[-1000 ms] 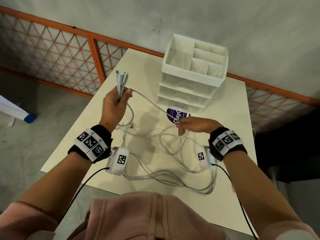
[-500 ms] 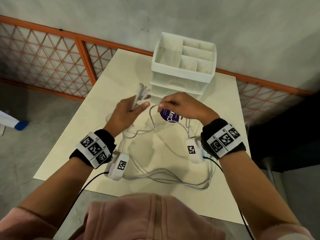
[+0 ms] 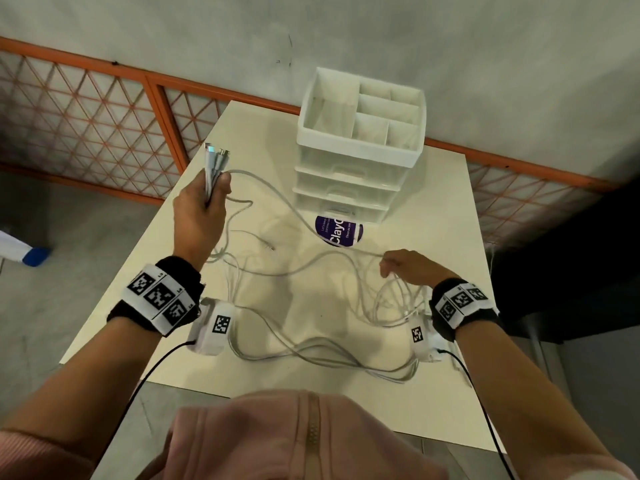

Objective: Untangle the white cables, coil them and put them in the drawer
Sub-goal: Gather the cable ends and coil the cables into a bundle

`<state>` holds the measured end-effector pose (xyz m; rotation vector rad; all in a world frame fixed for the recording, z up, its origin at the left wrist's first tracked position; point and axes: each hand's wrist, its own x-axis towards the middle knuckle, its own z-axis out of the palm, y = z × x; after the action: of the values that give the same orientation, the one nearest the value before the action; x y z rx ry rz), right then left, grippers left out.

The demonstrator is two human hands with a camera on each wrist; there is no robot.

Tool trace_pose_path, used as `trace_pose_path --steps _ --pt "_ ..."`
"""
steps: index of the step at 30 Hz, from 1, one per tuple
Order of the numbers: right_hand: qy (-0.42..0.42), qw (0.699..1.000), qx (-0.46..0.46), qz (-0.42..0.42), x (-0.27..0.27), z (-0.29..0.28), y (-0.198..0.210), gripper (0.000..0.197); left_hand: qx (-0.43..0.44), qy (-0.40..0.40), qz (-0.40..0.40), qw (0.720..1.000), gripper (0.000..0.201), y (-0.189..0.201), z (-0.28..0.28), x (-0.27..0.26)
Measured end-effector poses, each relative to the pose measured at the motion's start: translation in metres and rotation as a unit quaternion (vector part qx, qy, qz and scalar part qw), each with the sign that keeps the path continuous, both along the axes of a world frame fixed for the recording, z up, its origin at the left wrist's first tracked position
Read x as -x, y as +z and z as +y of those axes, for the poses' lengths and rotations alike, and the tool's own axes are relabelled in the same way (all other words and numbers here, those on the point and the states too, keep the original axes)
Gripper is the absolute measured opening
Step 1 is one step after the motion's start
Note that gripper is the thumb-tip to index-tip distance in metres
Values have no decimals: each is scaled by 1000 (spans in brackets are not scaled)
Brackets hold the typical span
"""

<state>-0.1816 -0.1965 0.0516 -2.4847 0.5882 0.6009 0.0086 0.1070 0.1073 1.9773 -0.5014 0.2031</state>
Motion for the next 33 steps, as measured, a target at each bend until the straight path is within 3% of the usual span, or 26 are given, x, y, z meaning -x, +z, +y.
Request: trace_pose_path --steps 3,6,10,13,16,19,21,23,25,29,33 --pt "-61 983 -48 -164 2 -14 4 34 -75 -14 34 997 30 -6 5 -5" --pt "-122 937 -127 -303 -8 -13 39 21 -193 -56 93 975 26 -13 3 -2" --pt "-150 888 -176 -397 -19 -3 91 28 -297 -106 151 937 21 -25 5 -6" --pt "-129 923 -162 -323 -16 2 107 30 -359 -163 158 905 15 -28 10 -10" --pt "-22 980 -131 -150 -7 5 91 28 -412 -234 202 857 15 -26 17 -7" --pt "10 992 -121 18 2 11 51 17 -483 -311 239 783 14 -29 24 0" --pt "31 987 -113 108 5 16 27 8 -498 -332 262 757 25 -29 28 8" --pt "49 981 -111 153 1 23 14 10 -476 -347 279 758 38 -30 31 12" --pt "56 985 -93 137 -13 30 10 19 -421 -347 287 787 24 -26 33 17" --pt "50 997 -63 -16 -66 61 -3 13 -258 -281 295 876 15 -14 35 26" --pt "54 986 -80 -139 -117 109 -34 16 -175 -219 308 909 32 -21 39 28"
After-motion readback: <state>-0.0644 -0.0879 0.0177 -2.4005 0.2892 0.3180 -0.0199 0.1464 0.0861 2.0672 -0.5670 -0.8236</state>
